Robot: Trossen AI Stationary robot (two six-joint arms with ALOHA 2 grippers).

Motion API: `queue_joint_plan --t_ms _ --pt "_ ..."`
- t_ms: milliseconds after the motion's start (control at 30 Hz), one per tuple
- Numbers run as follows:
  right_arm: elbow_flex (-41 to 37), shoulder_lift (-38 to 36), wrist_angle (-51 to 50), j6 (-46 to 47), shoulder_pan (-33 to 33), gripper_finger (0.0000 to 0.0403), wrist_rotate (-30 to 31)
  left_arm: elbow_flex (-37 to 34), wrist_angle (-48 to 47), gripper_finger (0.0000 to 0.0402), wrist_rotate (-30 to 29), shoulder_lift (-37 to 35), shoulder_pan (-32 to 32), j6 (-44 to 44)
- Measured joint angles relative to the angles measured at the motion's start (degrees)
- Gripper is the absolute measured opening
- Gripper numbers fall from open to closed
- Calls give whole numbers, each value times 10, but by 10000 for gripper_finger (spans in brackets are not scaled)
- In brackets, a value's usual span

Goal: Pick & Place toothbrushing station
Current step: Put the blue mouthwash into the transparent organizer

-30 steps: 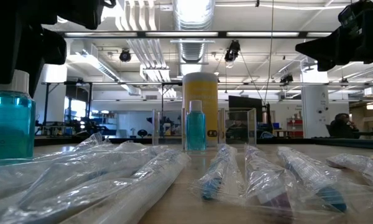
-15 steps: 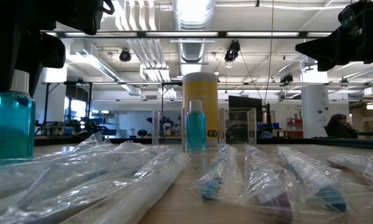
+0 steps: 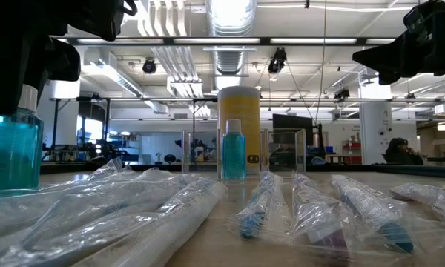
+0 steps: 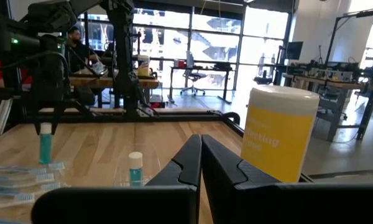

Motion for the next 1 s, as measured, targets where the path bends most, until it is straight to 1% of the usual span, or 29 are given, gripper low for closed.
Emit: queue_joint_plan --t_ms 133,267,400,500,667,767,867,1000 --pt "0 0 1 -2 0 8 0 8 -7 97 2 0 0 15" --pt "0 0 2 -1 0 8 0 35 -35 97 -9 -6 1 49" --pt "0 0 11 -1 0 8 0 71 -77 97 -46 -26 2 123" --pt "0 0 11 0 0 8 0 77 -78 97 -54 -57 3 183" --pt "0 0 11 0 0 8 0 58 -83 97 -109 -142 23 240" --pt "0 0 11 0 0 8 0 31 -79 97 -128 -204 38 263" --pt "0 1 11 -2 0 8 0 -8 -73 97 -135 -272 51 287" --pt "0 1 11 6 0 8 0 -89 -36 97 -160 -373 61 301"
